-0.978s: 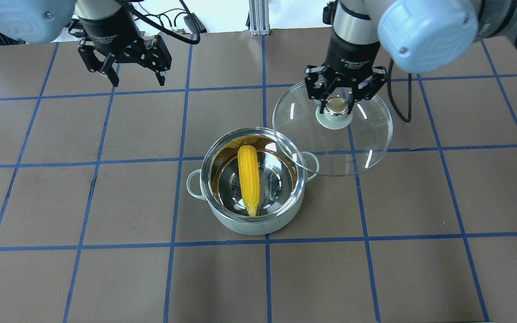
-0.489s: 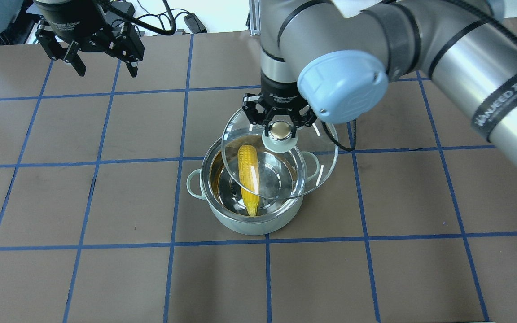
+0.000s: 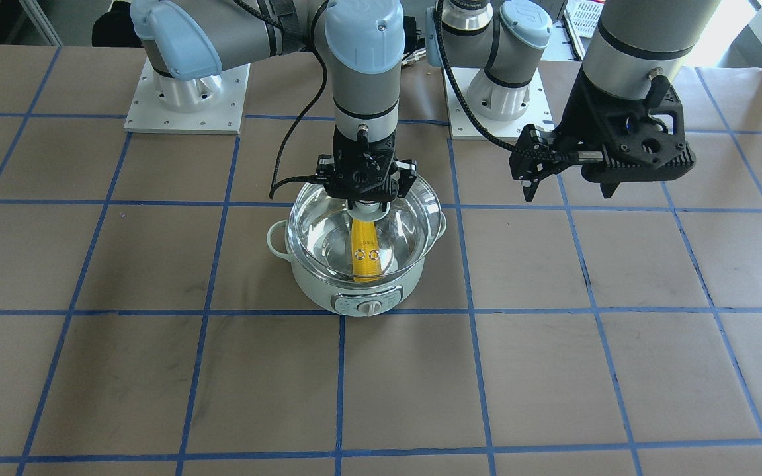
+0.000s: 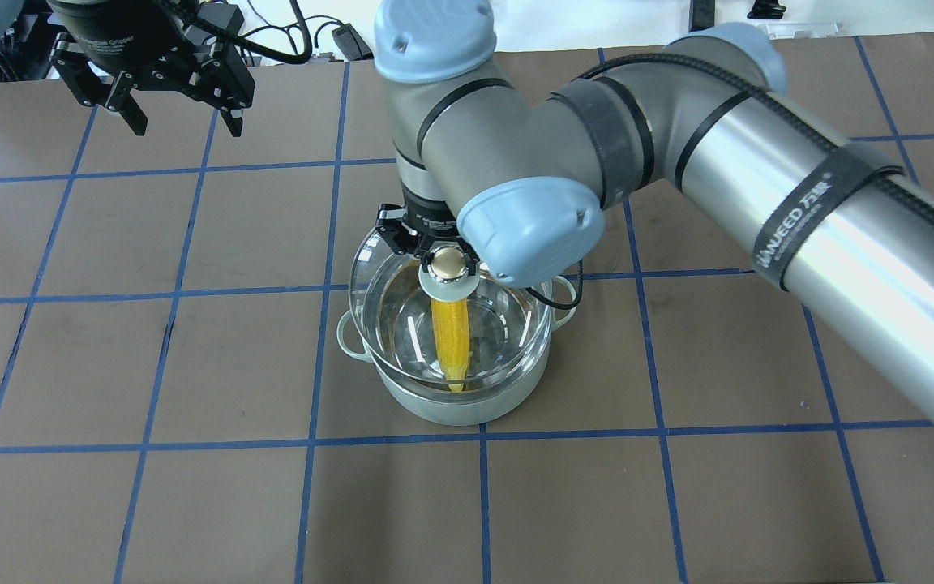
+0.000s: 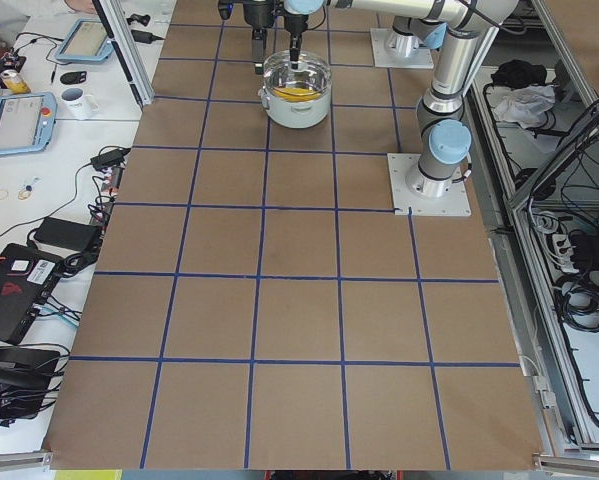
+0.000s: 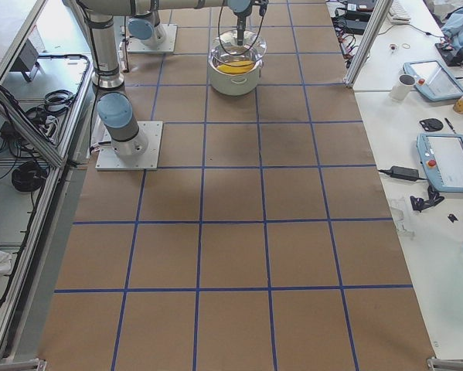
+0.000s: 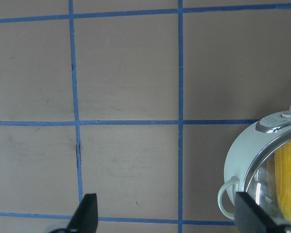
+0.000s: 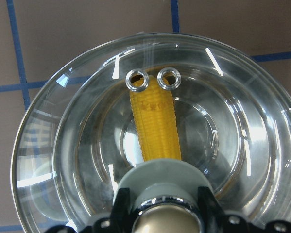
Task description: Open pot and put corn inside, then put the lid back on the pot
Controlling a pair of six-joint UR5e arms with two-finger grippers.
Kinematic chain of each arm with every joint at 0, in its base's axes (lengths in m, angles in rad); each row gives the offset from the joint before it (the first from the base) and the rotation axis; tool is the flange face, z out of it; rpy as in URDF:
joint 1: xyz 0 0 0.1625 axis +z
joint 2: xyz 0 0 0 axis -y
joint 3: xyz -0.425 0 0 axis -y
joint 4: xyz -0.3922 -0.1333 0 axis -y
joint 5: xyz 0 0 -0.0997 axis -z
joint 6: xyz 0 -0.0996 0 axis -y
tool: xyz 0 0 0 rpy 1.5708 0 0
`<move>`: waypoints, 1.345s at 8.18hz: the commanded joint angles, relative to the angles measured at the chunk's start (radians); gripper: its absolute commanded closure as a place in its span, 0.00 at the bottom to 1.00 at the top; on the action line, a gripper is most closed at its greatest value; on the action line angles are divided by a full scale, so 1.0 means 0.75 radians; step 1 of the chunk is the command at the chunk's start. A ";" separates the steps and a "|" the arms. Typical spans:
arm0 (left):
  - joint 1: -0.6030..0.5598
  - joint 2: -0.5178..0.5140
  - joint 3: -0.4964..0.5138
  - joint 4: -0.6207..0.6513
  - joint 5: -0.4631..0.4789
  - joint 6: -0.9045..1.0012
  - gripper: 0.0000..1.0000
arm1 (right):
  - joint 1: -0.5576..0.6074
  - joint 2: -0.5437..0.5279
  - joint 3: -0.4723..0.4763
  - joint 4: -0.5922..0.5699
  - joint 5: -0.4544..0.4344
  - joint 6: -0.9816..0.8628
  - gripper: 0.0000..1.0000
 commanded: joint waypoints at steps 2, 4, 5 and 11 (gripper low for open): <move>-0.015 0.016 -0.083 0.003 -0.006 -0.037 0.00 | 0.002 0.009 0.048 -0.019 0.000 -0.063 1.00; -0.015 0.052 -0.134 0.007 -0.061 -0.037 0.00 | 0.000 0.011 0.048 -0.031 0.000 -0.065 1.00; -0.015 0.069 -0.161 0.007 -0.158 -0.041 0.00 | -0.004 0.015 0.050 -0.031 -0.002 -0.083 1.00; -0.002 0.071 -0.181 0.011 -0.153 -0.019 0.00 | -0.021 0.021 0.054 -0.031 0.000 -0.083 1.00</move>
